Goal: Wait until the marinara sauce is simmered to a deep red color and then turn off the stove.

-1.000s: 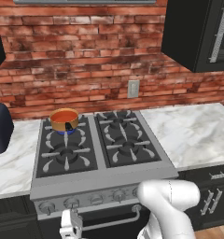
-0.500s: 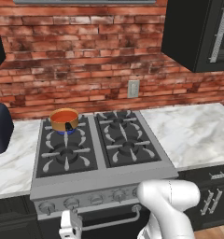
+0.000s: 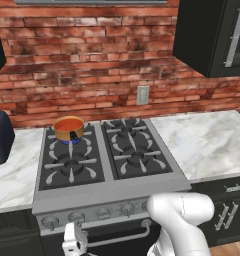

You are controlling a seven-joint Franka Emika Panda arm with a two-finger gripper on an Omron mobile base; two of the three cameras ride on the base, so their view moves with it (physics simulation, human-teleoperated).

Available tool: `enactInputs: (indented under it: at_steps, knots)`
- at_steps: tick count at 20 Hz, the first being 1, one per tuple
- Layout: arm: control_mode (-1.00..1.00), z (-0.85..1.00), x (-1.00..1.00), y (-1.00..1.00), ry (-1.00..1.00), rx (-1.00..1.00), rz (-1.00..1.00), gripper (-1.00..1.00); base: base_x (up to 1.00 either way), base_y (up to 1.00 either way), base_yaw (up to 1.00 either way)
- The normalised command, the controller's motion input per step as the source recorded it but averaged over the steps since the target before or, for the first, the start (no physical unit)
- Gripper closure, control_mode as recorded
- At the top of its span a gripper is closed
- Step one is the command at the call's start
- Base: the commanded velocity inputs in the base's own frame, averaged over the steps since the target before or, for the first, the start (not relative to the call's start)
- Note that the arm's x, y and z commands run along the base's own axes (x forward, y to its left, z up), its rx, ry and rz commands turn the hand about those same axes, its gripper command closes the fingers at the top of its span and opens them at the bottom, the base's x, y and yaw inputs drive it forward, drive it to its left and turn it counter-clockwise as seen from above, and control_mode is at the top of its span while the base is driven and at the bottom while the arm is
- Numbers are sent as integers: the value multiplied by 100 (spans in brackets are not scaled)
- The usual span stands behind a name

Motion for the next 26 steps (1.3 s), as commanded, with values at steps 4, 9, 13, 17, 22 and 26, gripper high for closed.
enactInputs:
  at_steps: [4,9,13,17,22,26]
  knots:
    - [-100,19,39,0,14,9,-6,100,0,0,0]
    - [-100,6,24,0,16,29,-24,100,0,0,0]
    - [-100,0,9,-13,14,48,-44,100,0,0,0]
    - [-100,0,5,-24,10,50,-50,100,0,0,0]
    - [-100,-11,21,-24,3,49,-58,100,0,0,0]
    - [-100,-26,14,-35,0,51,-63,100,0,0,0]
